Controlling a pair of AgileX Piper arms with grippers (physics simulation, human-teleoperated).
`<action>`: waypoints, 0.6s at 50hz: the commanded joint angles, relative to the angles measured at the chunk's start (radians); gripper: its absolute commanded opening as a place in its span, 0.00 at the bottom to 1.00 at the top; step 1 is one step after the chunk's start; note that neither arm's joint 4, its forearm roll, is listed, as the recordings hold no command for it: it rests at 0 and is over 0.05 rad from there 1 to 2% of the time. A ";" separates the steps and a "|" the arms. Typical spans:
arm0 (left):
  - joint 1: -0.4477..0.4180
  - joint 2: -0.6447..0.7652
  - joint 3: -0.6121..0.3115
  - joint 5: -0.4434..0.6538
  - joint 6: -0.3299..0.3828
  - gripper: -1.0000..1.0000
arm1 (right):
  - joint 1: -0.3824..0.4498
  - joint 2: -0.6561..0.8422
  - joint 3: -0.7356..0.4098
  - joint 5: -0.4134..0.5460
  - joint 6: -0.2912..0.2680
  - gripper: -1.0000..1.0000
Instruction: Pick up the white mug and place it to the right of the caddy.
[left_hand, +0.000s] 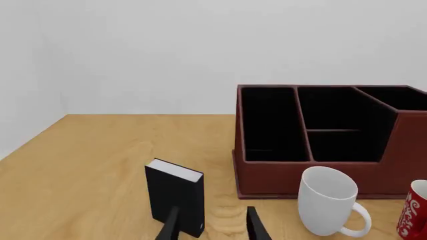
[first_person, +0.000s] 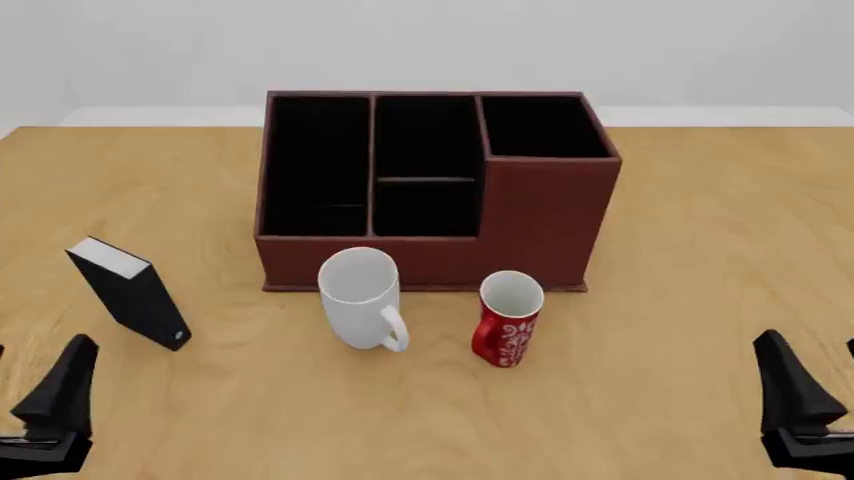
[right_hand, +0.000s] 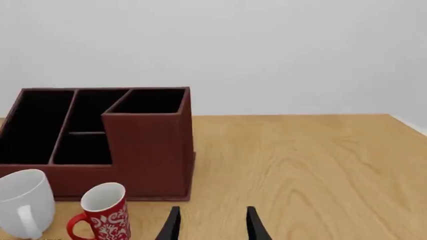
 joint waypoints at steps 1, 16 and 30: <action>0.000 0.000 0.000 0.000 0.000 1.00 | -0.001 -0.028 -0.017 0.035 -0.040 1.00; 0.000 0.000 0.000 0.000 0.000 1.00 | 0.061 -0.030 -0.187 0.145 -0.005 1.00; 0.000 0.000 0.000 0.000 0.000 1.00 | 0.191 0.036 -0.413 0.264 -0.057 1.00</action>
